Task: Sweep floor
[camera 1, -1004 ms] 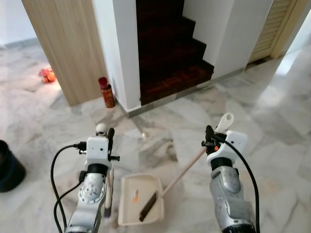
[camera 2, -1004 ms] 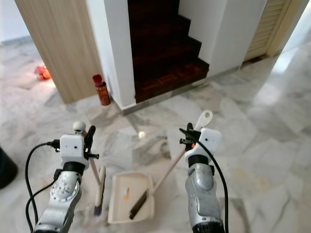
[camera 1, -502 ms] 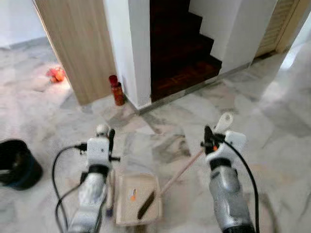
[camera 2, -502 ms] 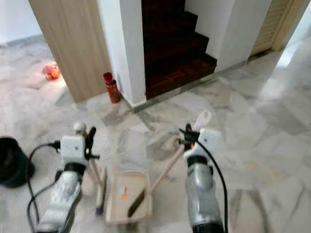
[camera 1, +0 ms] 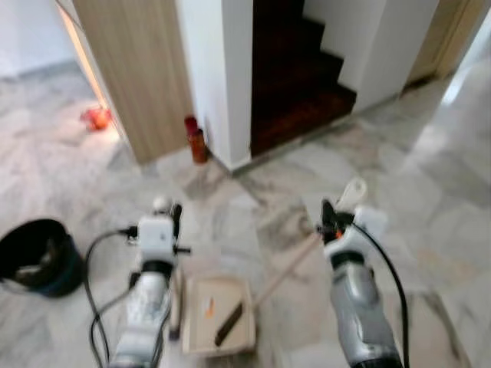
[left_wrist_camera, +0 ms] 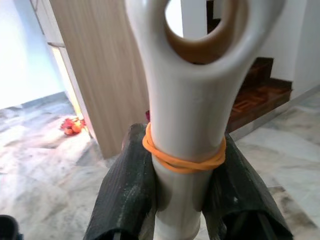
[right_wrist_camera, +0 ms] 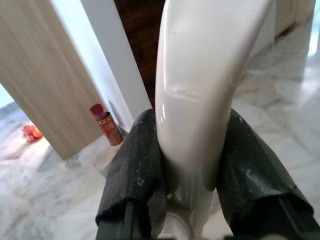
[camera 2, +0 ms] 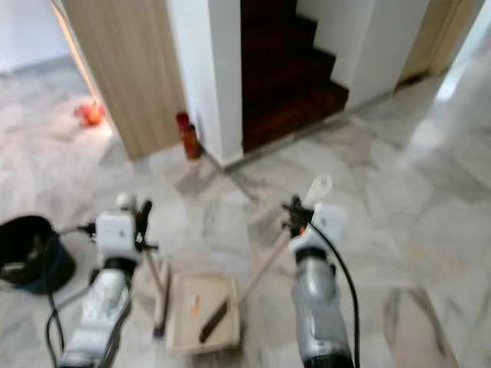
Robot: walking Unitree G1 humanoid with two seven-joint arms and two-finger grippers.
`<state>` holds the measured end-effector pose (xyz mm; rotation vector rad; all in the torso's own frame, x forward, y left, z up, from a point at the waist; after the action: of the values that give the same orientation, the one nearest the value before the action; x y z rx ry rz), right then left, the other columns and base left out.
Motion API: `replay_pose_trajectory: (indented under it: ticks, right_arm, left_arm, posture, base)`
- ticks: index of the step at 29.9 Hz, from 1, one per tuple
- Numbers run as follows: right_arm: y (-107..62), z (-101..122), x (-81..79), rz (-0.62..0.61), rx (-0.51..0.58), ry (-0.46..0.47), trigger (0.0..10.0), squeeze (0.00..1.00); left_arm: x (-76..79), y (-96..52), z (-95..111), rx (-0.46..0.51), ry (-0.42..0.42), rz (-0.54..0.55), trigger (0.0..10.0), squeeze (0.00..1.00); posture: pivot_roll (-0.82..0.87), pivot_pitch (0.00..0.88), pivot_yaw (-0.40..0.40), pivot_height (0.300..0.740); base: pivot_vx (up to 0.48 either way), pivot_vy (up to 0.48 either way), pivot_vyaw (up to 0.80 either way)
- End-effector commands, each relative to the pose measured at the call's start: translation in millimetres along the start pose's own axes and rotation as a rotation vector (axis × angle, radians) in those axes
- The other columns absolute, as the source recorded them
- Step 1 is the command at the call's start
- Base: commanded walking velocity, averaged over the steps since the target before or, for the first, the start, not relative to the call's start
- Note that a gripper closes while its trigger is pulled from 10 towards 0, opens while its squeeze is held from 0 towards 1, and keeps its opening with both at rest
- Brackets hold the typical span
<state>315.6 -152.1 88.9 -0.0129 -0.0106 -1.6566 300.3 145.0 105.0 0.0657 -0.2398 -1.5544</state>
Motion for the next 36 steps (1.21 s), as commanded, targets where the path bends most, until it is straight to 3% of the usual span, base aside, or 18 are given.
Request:
replay_pose_trajectory:
  ticks: [1, 36]
  right_arm:
    - [4.7, 13.4, -4.9, 0.009, 0.047, 0.008, 10.0, 0.00]
    - [4.6, 12.8, -8.9, 0.019, 0.043, -0.001, 10.0, 0.00]
  left_arm:
    - [-4.2, 2.9, 12.3, 0.054, 0.013, 0.005, 10.0, 0.00]
    - [-5.6, 3.6, 14.1, 0.054, 0.023, 0.003, 10.0, 0.00]
  posture:
    - [0.03, 0.000, -0.001, 0.740]
    - [0.03, 0.000, 0.011, 0.740]
  base:
    - [0.000, 0.356, 0.00]
    - [0.000, 0.354, 0.00]
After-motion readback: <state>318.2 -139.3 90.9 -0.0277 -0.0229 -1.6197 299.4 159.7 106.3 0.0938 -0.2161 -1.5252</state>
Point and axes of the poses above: a point about 5 cm out from each wrist's last joint towards the gripper, its own y axis pointing out of the wrist towards the gripper, its own z axis along the axis of the wrist's last joint, x = y × z, the point moved 2 cm from there along y, pointing out of the wrist towards the gripper, and after that the axes turned 13 degrees about -y, right-handed, at the moved point
